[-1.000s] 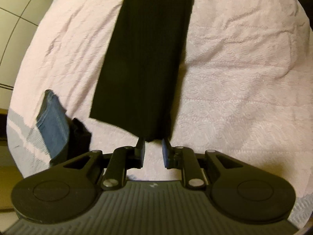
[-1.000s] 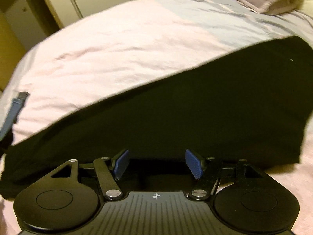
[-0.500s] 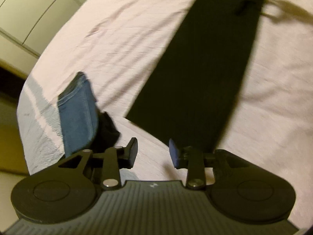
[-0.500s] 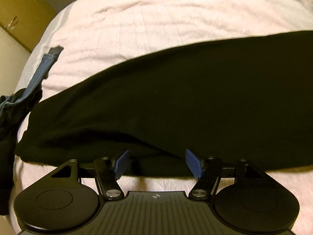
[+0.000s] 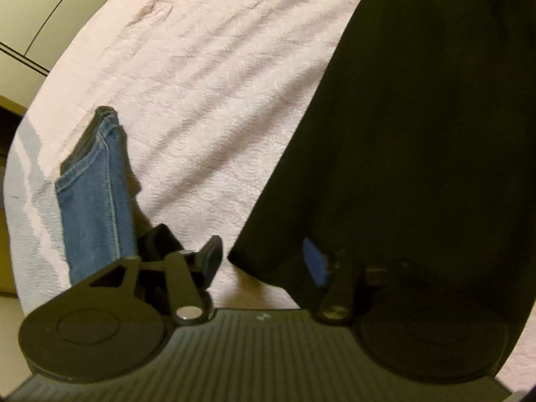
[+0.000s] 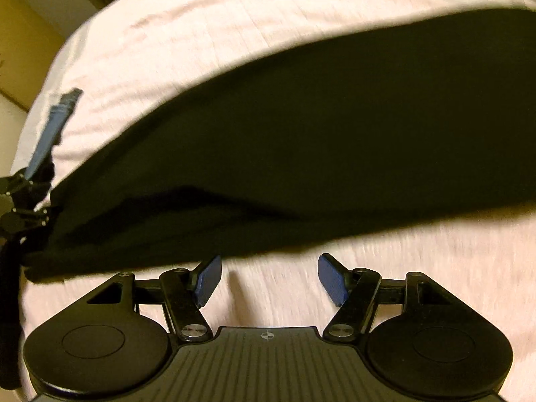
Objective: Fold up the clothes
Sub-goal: 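Raise both open grippers away from the folded black trousers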
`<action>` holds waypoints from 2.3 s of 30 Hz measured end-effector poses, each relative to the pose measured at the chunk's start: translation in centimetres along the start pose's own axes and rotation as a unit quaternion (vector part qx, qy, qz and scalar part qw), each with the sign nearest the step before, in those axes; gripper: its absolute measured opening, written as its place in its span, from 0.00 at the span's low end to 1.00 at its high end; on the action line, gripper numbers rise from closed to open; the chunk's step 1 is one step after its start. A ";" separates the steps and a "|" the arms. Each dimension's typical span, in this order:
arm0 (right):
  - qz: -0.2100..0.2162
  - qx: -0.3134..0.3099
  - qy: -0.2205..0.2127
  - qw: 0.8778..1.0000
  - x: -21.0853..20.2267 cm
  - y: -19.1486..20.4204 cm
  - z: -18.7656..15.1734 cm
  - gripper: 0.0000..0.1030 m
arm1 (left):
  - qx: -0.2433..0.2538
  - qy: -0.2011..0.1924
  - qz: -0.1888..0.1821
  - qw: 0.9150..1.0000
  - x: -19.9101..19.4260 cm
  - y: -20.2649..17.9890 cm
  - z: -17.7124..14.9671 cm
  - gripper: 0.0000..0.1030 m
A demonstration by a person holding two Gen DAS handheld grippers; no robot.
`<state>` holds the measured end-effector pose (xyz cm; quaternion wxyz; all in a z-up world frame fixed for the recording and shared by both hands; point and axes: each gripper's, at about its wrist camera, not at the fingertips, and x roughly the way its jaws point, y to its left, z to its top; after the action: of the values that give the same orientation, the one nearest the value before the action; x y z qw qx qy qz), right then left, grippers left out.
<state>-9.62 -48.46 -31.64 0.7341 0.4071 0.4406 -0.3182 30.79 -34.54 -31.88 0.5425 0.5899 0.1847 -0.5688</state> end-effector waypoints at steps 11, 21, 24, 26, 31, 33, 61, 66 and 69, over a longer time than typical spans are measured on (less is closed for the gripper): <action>-0.078 0.049 -0.006 0.996 -8.8 -1.2 -4.5 0.66 | -0.012 -0.028 -0.010 0.999 -9.5 -3.6 -0.9 0.43; -0.183 0.046 -0.076 0.979 -18.4 1.0 -5.9 0.81 | -0.066 -0.034 -0.028 0.997 -16.8 -7.6 -3.3 0.48; -0.198 0.022 -0.083 0.976 -20.0 2.2 -5.8 0.81 | -0.109 -0.038 -0.026 0.993 -19.1 -7.6 -3.5 0.52; -0.204 0.003 -0.087 0.975 -21.1 2.5 -5.8 0.81 | -0.126 -0.043 -0.020 0.991 -20.6 -7.6 -3.4 0.56; -0.205 -0.053 -0.078 0.974 -22.4 3.5 -5.5 0.81 | -0.165 -0.049 0.001 0.985 -23.8 -8.3 -3.0 0.58; -0.201 -0.075 -0.070 0.974 -22.9 3.5 -5.8 0.81 | -0.181 -0.045 0.006 0.983 -24.9 -8.8 -2.9 0.59; -0.165 -0.074 -0.096 0.979 -27.7 -2.1 -10.3 0.81 | -0.201 -0.039 0.041 0.978 -32.0 -16.9 -2.0 0.67; -0.130 -0.114 -0.098 0.980 -25.2 0.6 -9.7 0.81 | -0.213 -0.023 0.044 0.976 -31.4 -16.5 -4.0 0.68; -0.128 -0.177 -0.103 0.970 -23.1 4.7 -9.8 0.81 | -0.213 -0.016 0.043 0.976 -30.1 -15.4 -5.1 0.68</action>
<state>-18.99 -35.15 -11.94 0.7888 0.1759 0.4607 -0.3670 11.72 -12.93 -13.51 0.6828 0.4587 0.2676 -0.5018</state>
